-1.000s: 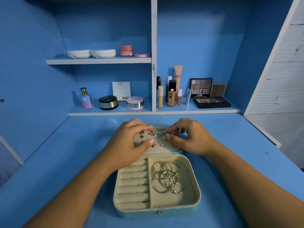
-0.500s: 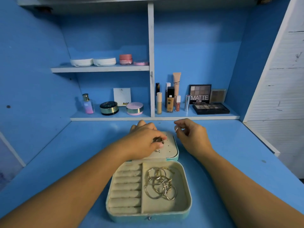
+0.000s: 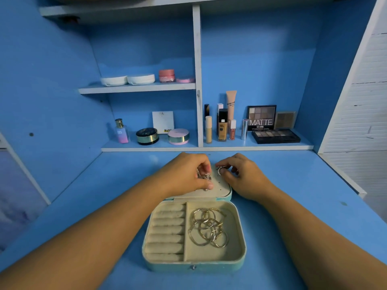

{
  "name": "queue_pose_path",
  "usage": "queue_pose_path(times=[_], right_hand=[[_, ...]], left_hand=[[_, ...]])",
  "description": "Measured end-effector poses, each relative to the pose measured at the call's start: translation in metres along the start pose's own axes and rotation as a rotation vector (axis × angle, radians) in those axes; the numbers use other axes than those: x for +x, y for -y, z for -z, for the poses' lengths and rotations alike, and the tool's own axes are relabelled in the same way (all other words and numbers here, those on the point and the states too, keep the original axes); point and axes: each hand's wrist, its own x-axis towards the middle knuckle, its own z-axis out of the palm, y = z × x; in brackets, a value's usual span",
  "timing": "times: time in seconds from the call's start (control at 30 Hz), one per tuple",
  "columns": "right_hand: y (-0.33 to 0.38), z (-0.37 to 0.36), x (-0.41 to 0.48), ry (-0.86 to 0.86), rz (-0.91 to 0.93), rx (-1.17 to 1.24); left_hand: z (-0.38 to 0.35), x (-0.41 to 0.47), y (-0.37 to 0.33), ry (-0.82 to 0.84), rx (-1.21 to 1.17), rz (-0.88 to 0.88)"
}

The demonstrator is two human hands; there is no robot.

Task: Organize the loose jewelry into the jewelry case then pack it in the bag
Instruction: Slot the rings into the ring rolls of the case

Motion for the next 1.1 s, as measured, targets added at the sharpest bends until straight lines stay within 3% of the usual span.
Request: queue_pose_path(times=[0.13, 0.37, 0.6, 0.8, 1.1], right_hand=[[0.006, 0.004, -0.004, 0.038, 0.064, -0.036], [0.012, 0.006, -0.005, 0.056, 0.102, -0.150], [0.020, 0.009, -0.006, 0.054, 0.093, -0.220], [0.025, 0.005, -0.009, 0.047, 0.148, -0.213], [0.022, 0.005, -0.008, 0.039, 0.145, -0.177]], left_hand=[[-0.002, -0.012, 0.004, -0.073, -0.009, -0.017], [-0.005, -0.078, 0.029, -0.346, -0.167, 0.035], [-0.005, -0.118, 0.039, -0.308, -0.135, -0.017], [-0.008, -0.124, 0.039, -0.334, -0.166, 0.041], [0.004, -0.120, 0.034, -0.270, 0.108, -0.011]])
